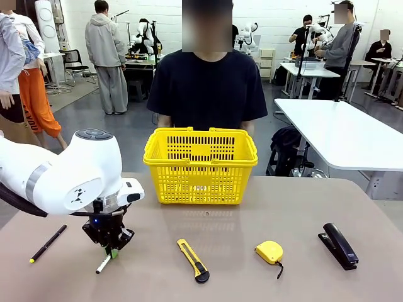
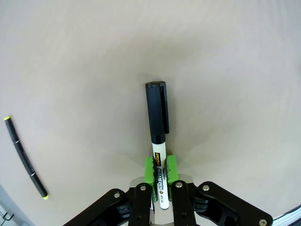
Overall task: Place the items the person wants into the basket.
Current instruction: Pick up the item the person points to and place it in the Market Basket.
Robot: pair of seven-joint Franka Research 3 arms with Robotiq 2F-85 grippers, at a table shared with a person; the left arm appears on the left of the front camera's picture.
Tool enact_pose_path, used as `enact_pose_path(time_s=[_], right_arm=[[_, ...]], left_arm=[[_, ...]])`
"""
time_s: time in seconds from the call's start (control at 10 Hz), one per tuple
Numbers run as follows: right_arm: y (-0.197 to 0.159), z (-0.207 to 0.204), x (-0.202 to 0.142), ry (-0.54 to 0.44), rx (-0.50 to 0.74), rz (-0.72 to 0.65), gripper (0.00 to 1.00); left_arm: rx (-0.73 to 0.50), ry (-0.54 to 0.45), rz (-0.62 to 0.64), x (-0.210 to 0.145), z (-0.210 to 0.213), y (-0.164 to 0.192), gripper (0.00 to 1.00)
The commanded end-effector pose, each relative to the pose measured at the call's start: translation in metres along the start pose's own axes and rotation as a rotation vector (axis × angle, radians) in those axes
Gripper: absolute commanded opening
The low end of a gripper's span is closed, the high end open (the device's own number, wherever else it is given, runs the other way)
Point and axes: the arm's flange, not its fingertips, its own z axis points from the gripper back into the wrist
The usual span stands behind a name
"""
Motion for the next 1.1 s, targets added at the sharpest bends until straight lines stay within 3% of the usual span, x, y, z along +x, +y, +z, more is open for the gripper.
enact_pose_path(time_s=[0.0, 0.5, 1.0], right_arm=[[0.000, 0.000, -0.001, -0.002, 0.002, 0.000, 1.00], [0.000, 0.000, -0.001, -0.002, 0.002, 0.000, 1.00], [0.000, 0.000, -0.001, -0.002, 0.002, 0.000, 1.00]], left_arm=[[0.058, 0.052, -0.043, -0.005, 0.057, 0.006, 0.01], [-0.064, -0.057, -0.110, -0.036, 0.235, 0.037, 0.01], [-0.044, -0.082, -0.093, -0.048, 0.263, 0.039, 0.01]])
